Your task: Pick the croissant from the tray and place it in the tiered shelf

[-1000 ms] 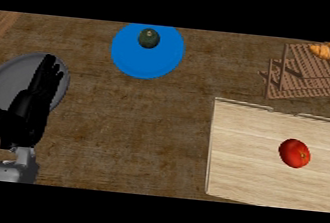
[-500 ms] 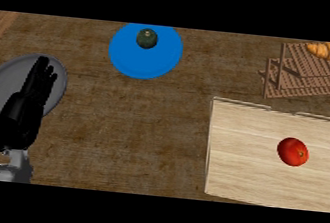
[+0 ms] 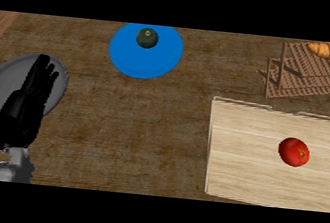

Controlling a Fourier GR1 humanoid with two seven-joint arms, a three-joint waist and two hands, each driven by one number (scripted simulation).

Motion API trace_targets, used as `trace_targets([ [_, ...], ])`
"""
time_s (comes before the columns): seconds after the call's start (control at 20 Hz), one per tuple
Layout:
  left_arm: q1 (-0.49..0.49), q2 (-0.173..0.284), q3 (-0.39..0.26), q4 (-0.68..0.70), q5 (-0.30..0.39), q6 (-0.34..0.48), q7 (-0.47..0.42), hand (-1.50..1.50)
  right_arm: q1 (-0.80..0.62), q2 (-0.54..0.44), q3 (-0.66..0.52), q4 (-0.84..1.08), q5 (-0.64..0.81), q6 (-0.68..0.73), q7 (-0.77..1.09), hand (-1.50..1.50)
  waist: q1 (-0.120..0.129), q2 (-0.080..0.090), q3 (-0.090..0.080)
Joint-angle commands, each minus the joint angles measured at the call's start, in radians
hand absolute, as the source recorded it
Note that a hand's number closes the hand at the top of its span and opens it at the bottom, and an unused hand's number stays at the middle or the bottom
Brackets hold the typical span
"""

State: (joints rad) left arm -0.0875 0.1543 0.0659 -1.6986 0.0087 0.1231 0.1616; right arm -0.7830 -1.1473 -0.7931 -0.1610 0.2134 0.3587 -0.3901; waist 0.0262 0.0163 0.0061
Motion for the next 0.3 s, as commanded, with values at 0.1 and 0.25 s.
trace_targets([
  [0.1,-0.017,-0.004,-0.002,0.003,-0.006,0.005,0.008,0.00,0.075,-0.053,-0.032,0.010,-0.035,0.097,-0.034,-1.50,0.006,0.002,0.002],
  [0.25,-0.002,0.009,0.011,-0.022,-0.008,0.008,0.015,0.00,0.114,-0.099,-0.052,0.019,-0.057,0.186,-0.051,-1.50,0.002,-0.001,0.002],
])
